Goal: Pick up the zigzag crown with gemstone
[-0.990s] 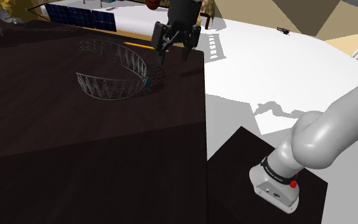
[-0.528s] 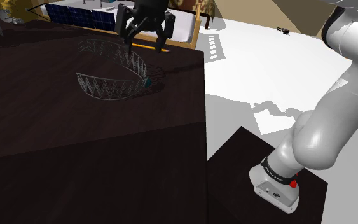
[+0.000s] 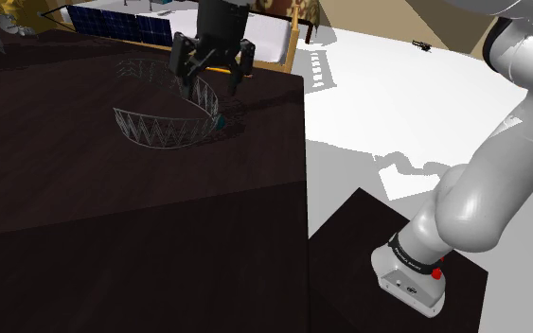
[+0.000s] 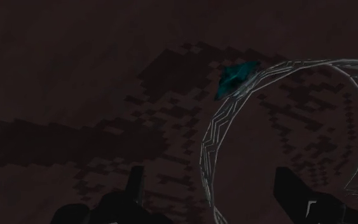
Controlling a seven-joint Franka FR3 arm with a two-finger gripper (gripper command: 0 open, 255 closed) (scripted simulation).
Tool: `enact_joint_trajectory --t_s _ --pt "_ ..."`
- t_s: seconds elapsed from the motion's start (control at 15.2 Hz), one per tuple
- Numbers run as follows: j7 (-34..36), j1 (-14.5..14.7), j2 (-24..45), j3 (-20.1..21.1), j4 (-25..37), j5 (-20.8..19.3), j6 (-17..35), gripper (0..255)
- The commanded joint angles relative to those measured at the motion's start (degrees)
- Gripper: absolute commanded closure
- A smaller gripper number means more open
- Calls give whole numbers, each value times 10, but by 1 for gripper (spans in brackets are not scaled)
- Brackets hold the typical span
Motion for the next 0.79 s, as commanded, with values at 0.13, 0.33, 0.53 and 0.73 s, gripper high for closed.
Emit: enact_joint_trajectory --t_s 0.13,0.33,0.53,0.73 --pt "-1 0 -1 0 -4 0 4 255" --pt "-1 0 -1 0 -4 0 4 255" --pt "-1 0 -1 0 -4 0 3 255" --pt "1 0 2 0 7 -1 -5 255"
